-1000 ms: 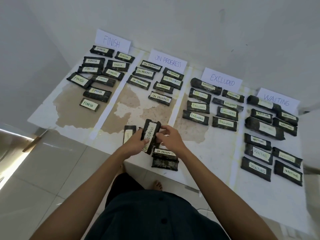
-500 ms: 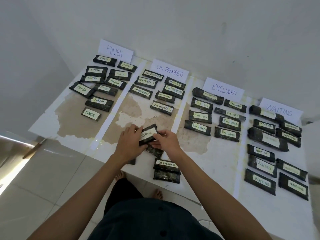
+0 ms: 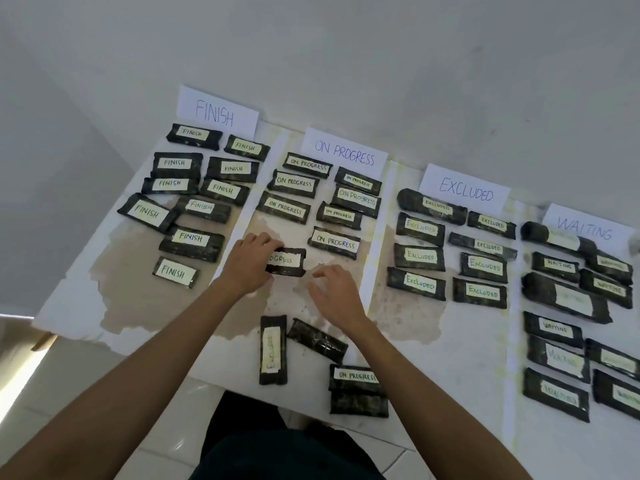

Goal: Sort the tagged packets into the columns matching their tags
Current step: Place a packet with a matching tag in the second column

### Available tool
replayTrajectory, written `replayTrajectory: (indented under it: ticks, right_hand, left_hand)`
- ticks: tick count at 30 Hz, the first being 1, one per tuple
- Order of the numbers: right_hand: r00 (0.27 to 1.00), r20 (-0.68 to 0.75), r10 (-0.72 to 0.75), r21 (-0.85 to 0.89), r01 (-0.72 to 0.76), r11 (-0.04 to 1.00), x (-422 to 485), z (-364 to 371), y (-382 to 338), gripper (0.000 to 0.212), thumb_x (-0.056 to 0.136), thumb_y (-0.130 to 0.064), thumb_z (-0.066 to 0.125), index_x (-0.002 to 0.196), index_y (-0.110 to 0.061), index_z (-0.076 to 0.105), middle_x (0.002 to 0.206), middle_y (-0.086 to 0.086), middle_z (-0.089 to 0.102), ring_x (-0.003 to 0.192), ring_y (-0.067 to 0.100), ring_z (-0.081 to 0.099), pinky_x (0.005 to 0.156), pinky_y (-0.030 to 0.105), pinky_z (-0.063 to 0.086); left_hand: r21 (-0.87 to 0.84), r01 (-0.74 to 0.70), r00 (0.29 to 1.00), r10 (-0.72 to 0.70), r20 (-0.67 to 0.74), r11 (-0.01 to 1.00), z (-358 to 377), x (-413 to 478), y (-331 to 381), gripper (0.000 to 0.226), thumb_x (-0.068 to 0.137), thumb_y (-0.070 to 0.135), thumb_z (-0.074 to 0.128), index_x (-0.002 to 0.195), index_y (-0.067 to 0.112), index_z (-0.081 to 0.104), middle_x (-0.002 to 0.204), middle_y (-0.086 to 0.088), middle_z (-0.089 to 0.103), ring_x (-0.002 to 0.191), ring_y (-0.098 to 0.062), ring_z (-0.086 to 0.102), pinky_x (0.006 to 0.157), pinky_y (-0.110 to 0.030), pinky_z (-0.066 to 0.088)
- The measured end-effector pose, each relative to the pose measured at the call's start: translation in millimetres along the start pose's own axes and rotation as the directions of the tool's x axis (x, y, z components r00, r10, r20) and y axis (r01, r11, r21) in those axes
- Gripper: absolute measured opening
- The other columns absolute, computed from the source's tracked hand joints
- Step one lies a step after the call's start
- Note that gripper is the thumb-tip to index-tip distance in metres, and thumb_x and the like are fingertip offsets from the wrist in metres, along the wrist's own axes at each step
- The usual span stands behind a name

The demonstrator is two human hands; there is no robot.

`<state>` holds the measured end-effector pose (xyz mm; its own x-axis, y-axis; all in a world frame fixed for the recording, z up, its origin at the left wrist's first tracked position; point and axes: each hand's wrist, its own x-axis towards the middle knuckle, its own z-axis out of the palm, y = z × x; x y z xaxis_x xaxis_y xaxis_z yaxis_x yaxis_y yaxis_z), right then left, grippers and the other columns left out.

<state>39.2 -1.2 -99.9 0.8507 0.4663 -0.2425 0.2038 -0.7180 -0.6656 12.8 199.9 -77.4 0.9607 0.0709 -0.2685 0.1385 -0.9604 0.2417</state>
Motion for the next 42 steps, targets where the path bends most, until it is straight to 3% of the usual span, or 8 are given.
replayTrajectory:
  ticks: [3, 7, 18, 27, 32, 38, 42]
  right_hand:
    - [0.994, -0.036, -0.104, -0.21, 0.094, 0.973, 13.2, 12.3, 10.3, 0.027, 0.085, -0.027, 0.06, 0.108, -0.013, 0.062, 0.115, 0.007, 0.054, 0.109, 0.025, 0.05, 0.094, 0.039, 0.043]
    - [0.981, -0.043, -0.187, -0.326, 0.163, 0.931, 21.6, 25.8, 24.4, 0.028, 0.081, -0.027, 0.061, 0.105, -0.013, 0.06, 0.117, 0.01, 0.053, 0.111, 0.027, 0.048, 0.091, 0.042, 0.046]
    - [0.959, -0.128, -0.251, -0.283, 0.208, 0.936, 18.4, 39.6, 42.9, 0.03, 0.082, -0.025, 0.063, 0.11, -0.013, 0.062, 0.122, 0.011, 0.056, 0.118, 0.027, 0.046, 0.1, 0.038, 0.039]
    - [0.969, 0.083, -0.234, -0.268, 0.247, 0.931, 13.6, 10.8, 30.4, 0.034, 0.083, -0.02, 0.062, 0.115, -0.01, 0.061, 0.121, 0.014, 0.056, 0.116, 0.032, 0.051, 0.099, 0.042, 0.042]
    - [0.946, 0.227, -0.233, -0.29, 0.294, 0.911, -14.9, -4.7, 23.9, 0.03, 0.084, -0.015, 0.059, 0.113, -0.008, 0.063, 0.107, 0.015, 0.062, 0.1, 0.034, 0.054, 0.086, 0.044, 0.048]
    - [0.93, 0.36, -0.077, -0.471, 0.253, 0.845, -56.6, 2.1, 24.5, 0.065, 0.075, -0.044, 0.071, 0.129, -0.015, 0.047, 0.118, 0.011, 0.049, 0.108, 0.029, 0.046, 0.085, 0.039, 0.042]
    - [0.917, 0.397, -0.033, -0.514, 0.252, 0.82, -69.2, 8.5, 25.4, 0.056, 0.083, -0.029, 0.068, 0.13, -0.01, 0.044, 0.12, 0.014, 0.048, 0.107, 0.031, 0.048, 0.081, 0.039, 0.043]
  left_hand:
    - [0.017, -0.034, 0.999, 0.034, 0.008, 0.999, -1.2, 32.4, -15.6, 0.059, 0.077, 0.018, 0.071, 0.13, 0.02, 0.047, 0.129, -0.006, 0.048, 0.117, -0.028, 0.042, 0.096, -0.039, 0.036]
    - [0.02, -0.081, 0.997, 0.081, 0.02, 0.996, 7.6, 65.1, -30.5, 0.058, 0.075, 0.015, 0.071, 0.128, 0.019, 0.048, 0.125, -0.009, 0.048, 0.116, -0.03, 0.042, 0.094, -0.039, 0.037]
    - [0.035, -0.113, 0.992, 0.111, 0.061, 0.993, 14.3, 80.2, -37.7, 0.071, 0.066, 0.019, 0.079, 0.13, 0.019, 0.05, 0.123, -0.011, 0.045, 0.113, -0.031, 0.042, 0.093, -0.039, 0.035]
    - [-0.044, -0.073, 0.997, 0.071, -0.035, 0.996, 12.1, 46.3, -16.9, 0.056, 0.078, 0.014, 0.068, 0.131, 0.014, 0.05, 0.126, -0.013, 0.047, 0.115, -0.034, 0.044, 0.093, -0.044, 0.038]
    - [-0.169, -0.024, 0.999, 0.016, -0.045, 0.985, 25.3, -10.4, 11.4, 0.043, 0.082, 0.023, 0.064, 0.124, 0.017, 0.056, 0.119, -0.01, 0.054, 0.111, -0.032, 0.049, 0.091, -0.044, 0.043]
    - [-0.28, 0.062, 0.993, -0.086, -0.076, 0.958, 61.6, -81.9, 43.8, 0.039, 0.08, 0.018, 0.065, 0.119, 0.014, 0.061, 0.11, -0.011, 0.057, 0.103, -0.032, 0.051, 0.084, -0.04, 0.045]
    - [-0.338, 0.099, 0.987, -0.135, -0.084, 0.936, 74.5, -111.6, 59.0, 0.038, 0.081, 0.016, 0.064, 0.119, 0.012, 0.06, 0.11, -0.013, 0.056, 0.103, -0.033, 0.05, 0.088, -0.041, 0.045]
